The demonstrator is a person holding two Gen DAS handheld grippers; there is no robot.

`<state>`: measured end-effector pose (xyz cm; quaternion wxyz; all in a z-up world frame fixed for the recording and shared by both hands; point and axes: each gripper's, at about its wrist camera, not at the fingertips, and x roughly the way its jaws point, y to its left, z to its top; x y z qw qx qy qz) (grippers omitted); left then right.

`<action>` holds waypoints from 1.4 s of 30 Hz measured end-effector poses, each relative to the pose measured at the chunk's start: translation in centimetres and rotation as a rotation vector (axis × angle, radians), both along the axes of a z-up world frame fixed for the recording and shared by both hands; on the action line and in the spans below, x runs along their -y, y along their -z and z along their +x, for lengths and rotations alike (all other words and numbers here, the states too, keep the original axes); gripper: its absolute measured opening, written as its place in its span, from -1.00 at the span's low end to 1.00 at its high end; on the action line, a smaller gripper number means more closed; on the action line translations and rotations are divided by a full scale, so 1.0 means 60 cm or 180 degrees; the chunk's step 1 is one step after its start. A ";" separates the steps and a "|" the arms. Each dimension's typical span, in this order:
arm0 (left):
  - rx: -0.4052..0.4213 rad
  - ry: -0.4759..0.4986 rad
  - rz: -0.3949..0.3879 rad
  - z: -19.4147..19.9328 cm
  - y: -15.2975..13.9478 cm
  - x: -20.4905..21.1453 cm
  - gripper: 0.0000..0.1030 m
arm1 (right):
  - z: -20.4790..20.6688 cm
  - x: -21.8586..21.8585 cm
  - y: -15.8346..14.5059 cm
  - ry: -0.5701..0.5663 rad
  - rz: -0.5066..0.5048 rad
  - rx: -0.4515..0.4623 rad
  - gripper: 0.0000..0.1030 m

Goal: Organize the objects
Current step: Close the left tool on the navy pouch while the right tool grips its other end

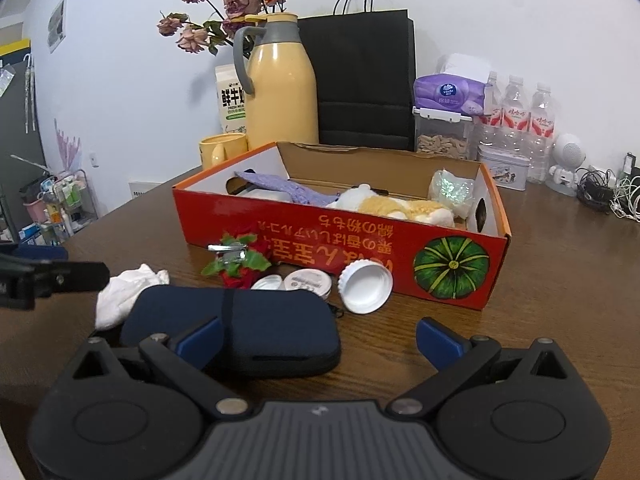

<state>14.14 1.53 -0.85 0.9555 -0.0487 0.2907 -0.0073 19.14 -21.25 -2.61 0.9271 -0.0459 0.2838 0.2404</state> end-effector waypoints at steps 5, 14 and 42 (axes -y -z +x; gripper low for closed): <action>-0.0084 0.0033 -0.0021 0.011 0.003 0.023 0.93 | 0.015 0.008 0.001 -0.0070 0.0022 -0.0023 0.91; -0.0289 0.0063 -0.0186 0.028 0.012 0.040 0.26 | 0.040 0.016 0.008 -0.0239 0.0246 -0.0197 0.62; -0.0627 -0.0078 -0.1001 0.038 0.028 0.023 -0.23 | 0.089 0.034 0.049 -0.0387 0.1019 -0.0890 0.03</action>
